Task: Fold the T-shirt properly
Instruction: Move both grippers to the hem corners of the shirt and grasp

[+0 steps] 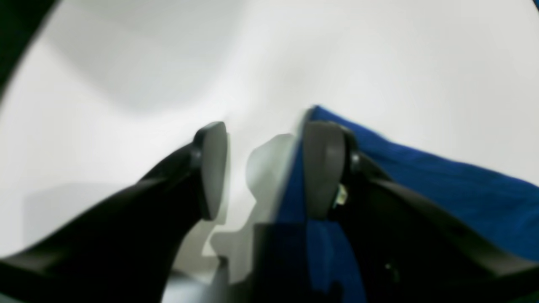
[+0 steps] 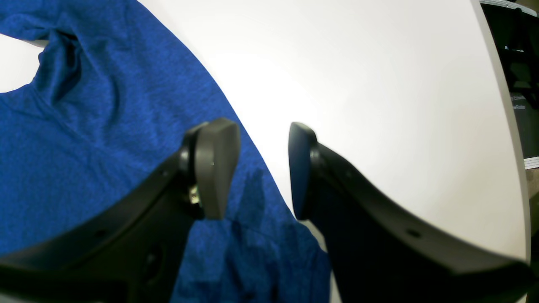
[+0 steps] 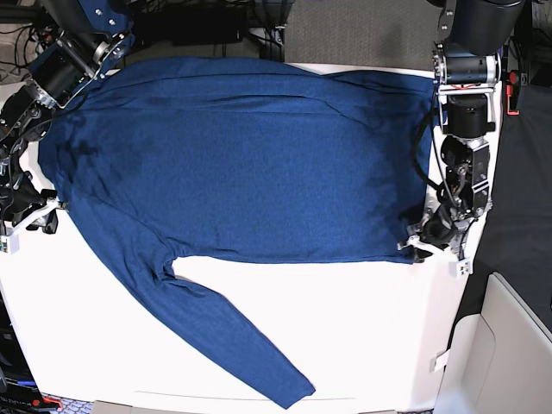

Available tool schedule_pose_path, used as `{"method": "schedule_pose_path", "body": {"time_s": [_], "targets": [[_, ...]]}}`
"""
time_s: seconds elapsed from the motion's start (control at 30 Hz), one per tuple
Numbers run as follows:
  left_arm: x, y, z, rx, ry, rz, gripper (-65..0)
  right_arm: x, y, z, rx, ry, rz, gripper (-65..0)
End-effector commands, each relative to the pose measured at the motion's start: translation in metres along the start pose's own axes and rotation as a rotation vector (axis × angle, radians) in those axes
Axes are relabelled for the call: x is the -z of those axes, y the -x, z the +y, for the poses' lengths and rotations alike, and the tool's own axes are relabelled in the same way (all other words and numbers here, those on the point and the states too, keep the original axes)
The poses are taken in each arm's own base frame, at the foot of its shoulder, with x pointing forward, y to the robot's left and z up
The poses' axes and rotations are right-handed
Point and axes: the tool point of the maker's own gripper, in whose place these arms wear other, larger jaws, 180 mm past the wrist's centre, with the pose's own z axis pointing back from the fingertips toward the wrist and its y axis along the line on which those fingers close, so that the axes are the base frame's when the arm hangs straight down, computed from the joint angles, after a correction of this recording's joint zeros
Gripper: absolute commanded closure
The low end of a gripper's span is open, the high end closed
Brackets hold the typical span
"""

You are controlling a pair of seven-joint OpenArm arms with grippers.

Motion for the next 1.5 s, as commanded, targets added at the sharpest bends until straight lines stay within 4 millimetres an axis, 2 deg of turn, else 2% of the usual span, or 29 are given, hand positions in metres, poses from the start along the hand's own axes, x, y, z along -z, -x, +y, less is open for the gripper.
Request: {"method": "schedule_pose_path", "body": {"time_s": [0.0,0.13,0.33,0.47,0.7,0.87,0.93,1.07,1.13,1.23,1.37,1.47], "targets": [[-0.001,-0.016,-0.005,-0.003,0.016,-0.029,-29.6,-0.006,-0.023,-0.005,-0.010,0.009,-0.067,-24.0],[0.001,0.000,-0.015,-0.010,0.035,0.037,-29.6,-0.006,-0.023,-0.005,-0.010,0.009,-0.067,-24.0],[0.001,0.011,-0.018,-0.008,0.045,0.082,-29.6,-0.006,-0.023,-0.005,-0.011,0.008,-0.067,-24.0],[-0.002,0.025,-0.035,0.055,0.151,0.128,-28.4,-0.005,-0.022,-0.003,-0.008,0.004,-0.067,-24.0],[-0.006,0.036,-0.050,0.112,0.250,0.148,-19.3,-0.003,-0.021,0.003,0.000,-0.008,-0.067,-24.0],[-0.008,0.054,-0.062,0.216,0.286,0.222,-4.3,0.006,-0.021,0.003,0.011,-0.010,-0.045,-24.0],[-0.010,0.051,-0.053,0.232,0.268,0.238,0.0,0.012,-0.022,0.003,0.020,-0.014,-0.035,-24.0],[-0.018,0.033,-0.061,0.279,0.284,0.204,-0.2,0.028,-0.025,0.005,0.039,-0.024,-0.033,-24.1],[-0.027,0.032,-0.055,0.315,0.276,0.201,-0.2,0.040,-0.031,0.012,0.032,-0.042,-0.027,-24.2],[-0.036,0.025,-0.066,0.354,0.298,0.165,-0.2,0.059,-0.041,0.037,-0.045,-0.091,-0.022,-24.3],[-0.048,0.029,-0.066,0.387,0.305,0.147,-0.2,0.075,-0.060,0.069,-0.123,-0.159,-0.062,-24.4],[-0.050,0.028,-0.067,0.393,0.307,0.141,-0.2,0.088,-0.064,0.077,-0.153,-0.169,-0.057,-24.4]]}}
